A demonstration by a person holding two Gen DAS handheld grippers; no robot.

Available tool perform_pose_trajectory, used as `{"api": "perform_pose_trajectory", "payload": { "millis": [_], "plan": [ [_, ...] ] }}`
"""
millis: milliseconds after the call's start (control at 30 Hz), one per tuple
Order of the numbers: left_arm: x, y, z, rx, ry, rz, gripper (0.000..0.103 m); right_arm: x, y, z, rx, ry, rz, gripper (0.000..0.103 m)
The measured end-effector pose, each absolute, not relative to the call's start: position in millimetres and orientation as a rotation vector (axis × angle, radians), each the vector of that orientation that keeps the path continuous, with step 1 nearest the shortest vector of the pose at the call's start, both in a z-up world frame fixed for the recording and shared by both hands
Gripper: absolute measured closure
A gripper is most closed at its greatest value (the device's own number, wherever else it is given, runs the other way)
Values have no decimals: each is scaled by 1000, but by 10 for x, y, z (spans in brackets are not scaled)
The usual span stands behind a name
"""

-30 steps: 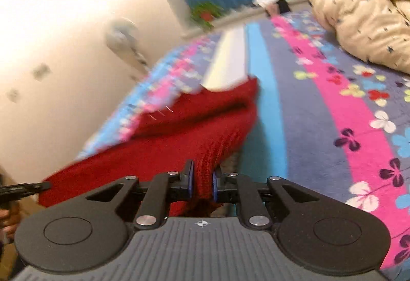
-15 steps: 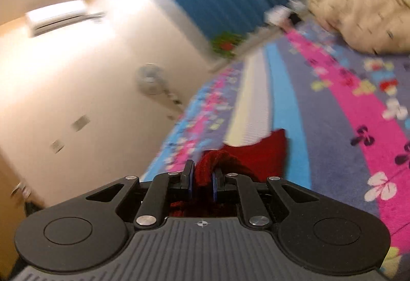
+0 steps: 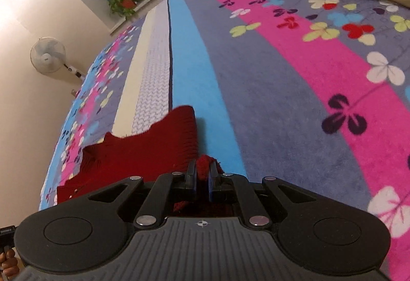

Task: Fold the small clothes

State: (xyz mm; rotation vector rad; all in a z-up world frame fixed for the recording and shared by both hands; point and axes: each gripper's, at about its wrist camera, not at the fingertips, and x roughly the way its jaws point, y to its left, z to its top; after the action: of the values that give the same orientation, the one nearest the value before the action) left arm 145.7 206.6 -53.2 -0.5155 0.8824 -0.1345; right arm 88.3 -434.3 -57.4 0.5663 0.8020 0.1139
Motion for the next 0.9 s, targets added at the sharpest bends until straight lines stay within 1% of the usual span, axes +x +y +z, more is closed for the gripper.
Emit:
{"api": "perform_pose_trajectory", "payload": {
  "millis": [67,100,167,233,267,333,400,467,533,567,600,700,800,900],
  "plan": [
    [1422,2114,-484,-521,859,-97,86,892,-4324,-578,544,795,108,94],
    [1375,2171,-428,-532,829,-66,81,885,-4339,-555,546,783,96,90],
    [1258,2374,-367,-593,762,-3,77,811,-4432,-462,554,705,16,88],
    [1180,2490,-337,-574,748,36,77,709,-4580,-380,554,631,-66,76],
    [1158,2502,-341,-533,767,45,77,674,-4629,-373,544,619,-87,67],
    [1145,2454,-433,-432,867,23,69,635,-4708,-418,525,657,-67,66],
    [1133,2334,-534,-338,962,-45,56,636,-4704,-539,515,748,29,66],
    [1085,2161,-539,-229,976,-103,55,635,-4590,-627,435,822,105,66],
    [1068,2066,-500,-199,948,-133,49,624,-4424,-682,325,864,156,63],
    [1080,2040,-490,-206,941,-144,48,619,-4364,-690,298,874,170,60],
    [1106,1997,-497,-210,940,-152,48,631,-4311,-713,288,887,184,57],
    [1264,1788,-518,-184,945,-188,47,699,-4172,-741,274,911,210,55],
    [1442,1585,-545,-147,915,-196,46,760,-4068,-725,261,897,210,54],
    [1626,1512,-560,-194,891,-191,45,871,-4043,-695,283,868,187,53]
  ]
}}
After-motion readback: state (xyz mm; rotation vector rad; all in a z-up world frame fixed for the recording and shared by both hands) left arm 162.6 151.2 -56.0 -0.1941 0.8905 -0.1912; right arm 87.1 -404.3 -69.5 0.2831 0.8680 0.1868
